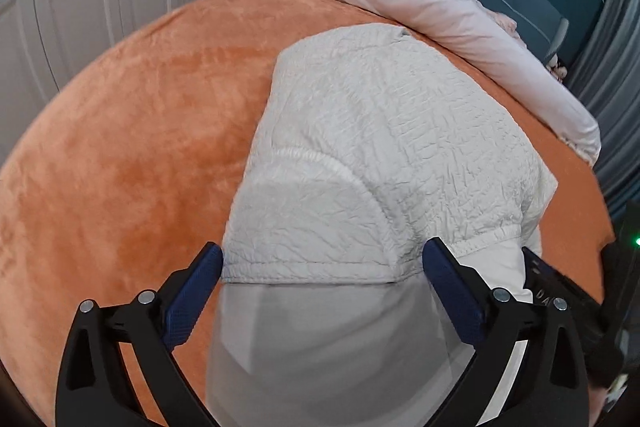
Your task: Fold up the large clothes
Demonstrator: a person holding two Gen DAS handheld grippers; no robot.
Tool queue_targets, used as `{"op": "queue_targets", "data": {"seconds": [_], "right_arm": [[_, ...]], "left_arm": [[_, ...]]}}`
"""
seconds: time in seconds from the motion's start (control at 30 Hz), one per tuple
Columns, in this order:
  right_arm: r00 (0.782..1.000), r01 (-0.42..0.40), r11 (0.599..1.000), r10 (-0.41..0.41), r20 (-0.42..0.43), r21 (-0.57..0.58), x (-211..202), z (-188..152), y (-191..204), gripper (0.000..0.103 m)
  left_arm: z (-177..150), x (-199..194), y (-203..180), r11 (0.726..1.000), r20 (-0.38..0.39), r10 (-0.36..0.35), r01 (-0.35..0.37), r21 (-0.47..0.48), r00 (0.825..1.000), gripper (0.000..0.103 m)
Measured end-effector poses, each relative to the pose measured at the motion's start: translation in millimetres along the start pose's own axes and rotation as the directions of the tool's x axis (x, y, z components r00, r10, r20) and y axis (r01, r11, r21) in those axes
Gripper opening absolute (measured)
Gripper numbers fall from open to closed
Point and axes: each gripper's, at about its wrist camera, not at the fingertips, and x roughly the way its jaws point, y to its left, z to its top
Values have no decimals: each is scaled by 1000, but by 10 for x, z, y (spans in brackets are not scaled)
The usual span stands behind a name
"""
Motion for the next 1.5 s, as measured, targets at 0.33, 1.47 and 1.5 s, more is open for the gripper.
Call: {"op": "queue_targets", "data": {"seconds": [0.33,1.47,1.5], "right_arm": [[999,-3,1000,4,43,-22,-582,-60,325,35],[997,81,995,-82,-3,-60,-1389,-1414,424,60],[996,84,995,-84,2,-57,-1395,-1430,419,62]], "left_arm": [[-95,-308,-110,996,29,71,-73,58,997,96],[-1394,-1017,-269,966,17,183,-183,181,983,96],[-1419,-1016,-266,966,17,184,-184,182,983,96]]}}
